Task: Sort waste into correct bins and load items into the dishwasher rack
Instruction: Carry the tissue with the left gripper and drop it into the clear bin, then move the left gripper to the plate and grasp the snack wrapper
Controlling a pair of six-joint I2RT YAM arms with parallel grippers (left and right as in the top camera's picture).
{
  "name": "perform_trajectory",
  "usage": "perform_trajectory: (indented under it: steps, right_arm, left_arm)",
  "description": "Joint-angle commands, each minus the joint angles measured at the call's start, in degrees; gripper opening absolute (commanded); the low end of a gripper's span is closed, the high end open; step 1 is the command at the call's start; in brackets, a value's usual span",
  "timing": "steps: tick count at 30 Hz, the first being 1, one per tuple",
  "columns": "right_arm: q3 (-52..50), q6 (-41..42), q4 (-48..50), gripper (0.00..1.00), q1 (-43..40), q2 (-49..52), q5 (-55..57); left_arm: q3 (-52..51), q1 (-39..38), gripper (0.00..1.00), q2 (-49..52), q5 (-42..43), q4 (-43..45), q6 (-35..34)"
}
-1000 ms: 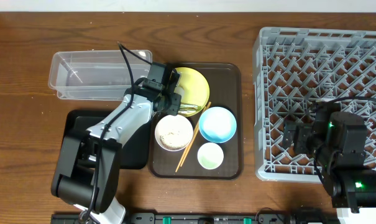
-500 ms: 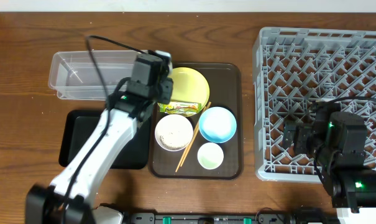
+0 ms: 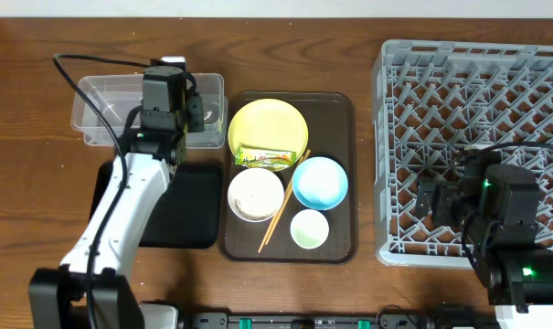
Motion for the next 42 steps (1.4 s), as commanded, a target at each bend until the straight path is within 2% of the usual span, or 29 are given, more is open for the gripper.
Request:
perform_trajectory:
  steps: [1, 4, 6, 9, 14, 21, 24, 28, 30, 31, 33, 36, 38, 42]
  right_arm:
    - [1.3, 0.3, -0.1, 0.99, -0.4, -0.1, -0.2]
    - [1.3, 0.3, -0.1, 0.99, -0.4, -0.1, -0.2]
    - [1.3, 0.3, -0.1, 0.99, -0.4, -0.1, -0.2]
    - [1.3, 0.3, 0.0, 0.99, -0.4, -0.1, -0.2]
    - [1.3, 0.3, -0.1, 0.99, -0.4, -0.1, -0.2]
    - [1.3, 0.3, -0.2, 0.99, -0.4, -0.1, -0.3]
    - [1.3, 0.3, -0.5, 0.99, -0.4, -0.1, -0.3]
    - [1.3, 0.3, -1.0, 0.99, -0.4, -0.1, -0.2]
    - [1.3, 0.3, -1.1, 0.99, -0.4, -0.1, -0.2]
    - [1.3, 0.3, -1.1, 0.99, -0.4, -0.1, -0.2]
    - [1.3, 0.3, -1.1, 0.99, -0.4, -0.1, -0.2]
    - [1.3, 0.3, -1.1, 0.99, -0.4, -0.1, -0.2]
    - [1.3, 0.3, -1.1, 0.99, -0.4, -0.1, -0.2]
    - [1.3, 0.3, -1.1, 0.99, -0.4, -0.1, -0.2]
  left_arm:
    - [0.1, 0.0, 0.56, -0.8, -0.3, 0.5, -0.3]
    - [0.1, -1.0, 0.56, -2.7, 4.6, -0.6, -0.3]
    - [0.1, -2.3, 0.56, -4.3, 10.1, -2.4, -3.3]
    - [0.1, -5.2, 0.56, -5.4, 14.9, -5.9, -11.9]
    - [-0.1, -11.2, 0.56, -3.7, 15.0, -11.5, -25.4]
    - [-0.1, -16.5, 0.61, 2.3, 14.1, -11.2, -26.7]
    - [-0.1, -18.2, 0.61, 5.0, 14.1, -11.4, -23.3]
    - [-0.1, -20.3, 0.54, 6.6, 14.6, -11.4, -16.5]
    - [-0.1, -21.2, 0.54, 6.7, 14.6, -11.1, -10.2]
    - [-0.1, -21.6, 0.54, 6.7, 14.6, -11.0, -4.8]
    - [-0.1, -22.2, 0.58, 6.7, 14.6, -11.2, 4.2]
    - [-0.1, -22.3, 0.65, 6.7, 14.6, -12.3, 13.8]
    - [-0.1, -22.3, 0.72, 6.8, 14.6, -12.9, 17.7]
    - [-0.1, -22.3, 0.74, 7.1, 14.6, -13.0, 21.9]
